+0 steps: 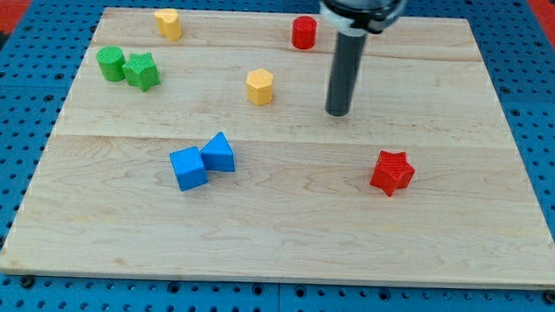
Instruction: Move the red star towards the top right
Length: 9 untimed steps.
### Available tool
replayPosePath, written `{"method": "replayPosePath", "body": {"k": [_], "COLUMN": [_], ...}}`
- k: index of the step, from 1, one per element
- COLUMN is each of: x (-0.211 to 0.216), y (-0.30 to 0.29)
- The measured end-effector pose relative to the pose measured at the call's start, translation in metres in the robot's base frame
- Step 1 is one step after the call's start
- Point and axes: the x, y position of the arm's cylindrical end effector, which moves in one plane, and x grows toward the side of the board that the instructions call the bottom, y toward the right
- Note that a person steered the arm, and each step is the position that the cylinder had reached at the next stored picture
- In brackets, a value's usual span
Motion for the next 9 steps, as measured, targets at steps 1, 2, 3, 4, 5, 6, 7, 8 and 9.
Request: {"method": "replayPosePath", "body": {"k": [1, 2, 3, 4, 5, 6, 7, 8, 9], "x": [0.082, 0.146, 0.108, 0.048, 0.038, 0.073, 0.141, 0.150, 0.084], "y": [-0.001, 0.033, 0.098, 0.098, 0.070, 0.111, 0.139, 0.090, 0.081]}}
